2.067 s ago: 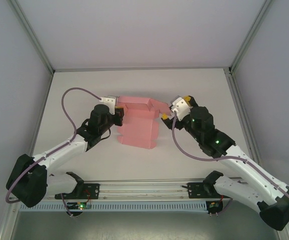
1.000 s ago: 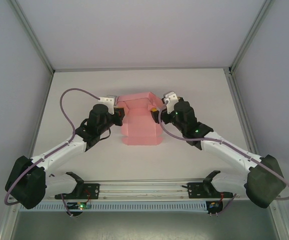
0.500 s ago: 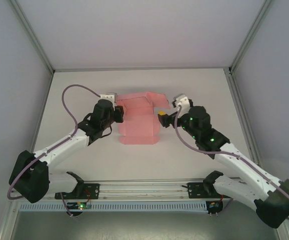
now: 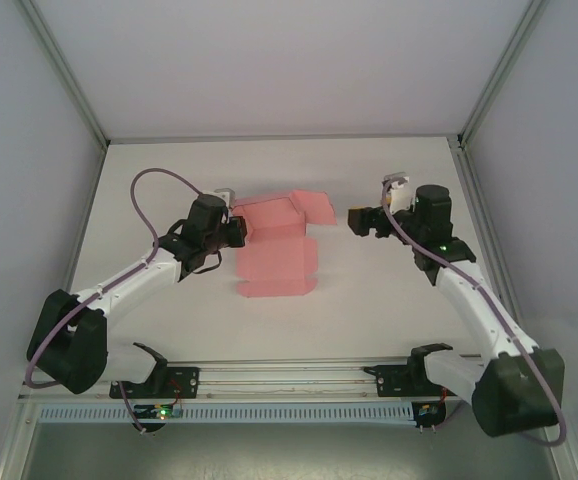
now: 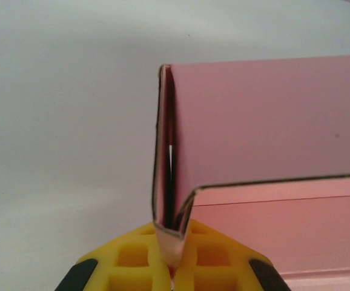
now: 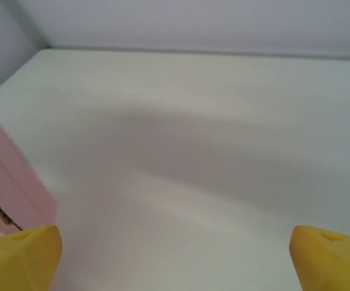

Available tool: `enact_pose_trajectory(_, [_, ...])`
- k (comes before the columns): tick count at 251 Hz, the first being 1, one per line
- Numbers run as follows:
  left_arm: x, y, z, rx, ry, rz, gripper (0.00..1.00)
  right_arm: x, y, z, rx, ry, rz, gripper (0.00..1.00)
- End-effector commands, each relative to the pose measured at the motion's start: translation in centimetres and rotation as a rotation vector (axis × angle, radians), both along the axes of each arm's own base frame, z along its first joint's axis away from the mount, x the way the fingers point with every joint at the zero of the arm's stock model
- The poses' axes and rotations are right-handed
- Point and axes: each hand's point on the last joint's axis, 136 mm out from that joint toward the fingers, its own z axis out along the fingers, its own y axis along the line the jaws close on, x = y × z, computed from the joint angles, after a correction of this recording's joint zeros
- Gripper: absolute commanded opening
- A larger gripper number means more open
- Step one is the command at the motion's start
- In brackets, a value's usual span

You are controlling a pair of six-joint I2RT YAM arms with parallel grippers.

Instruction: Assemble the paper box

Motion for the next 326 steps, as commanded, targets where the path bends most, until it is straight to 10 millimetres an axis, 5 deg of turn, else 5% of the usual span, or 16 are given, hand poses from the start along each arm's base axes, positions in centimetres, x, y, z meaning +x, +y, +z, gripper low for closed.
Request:
enact_pose_trajectory(1, [-0.1,-0.4,1.3,-0.027,-0.009,-0.030,0.00,-0.4,3.4,2.2,0.107,-0.045,0.208,0.94])
enact_pose_trajectory(40, [-0.3,-1.1,2.1,-0.065,-0.036,-0.069,0.00,0.3,5.2,1.9,0.128,-0.024,0.311,0.91])
enact_pose_trajectory(114, [0.2,-0.8,2.0,-0.050,-0.036,-0.039,0.00,-3.5,9.5,2.0,0.149,-0.047,0.594,0.84])
enact_pose_trajectory(196, [0.6,-1.2,1.8,-0.054,-0.024,-0.051,0.00,-4.5,12.6,0.4,0.054,-0.029,0.663,0.67])
enact_pose_trajectory(265, [0.6,-1.4,1.4,-0.050,-0.004,-0.055,0.00,-1.4,14.2,0.0,-0.152,-0.102,0.489,0.63])
enact_pose_trajectory(326, [0.3,-1.6,1.3,-0.029,0.022,-0.047,0.00,1.8,14.2,-0.4,-0.341,-0.174,0.207,0.38])
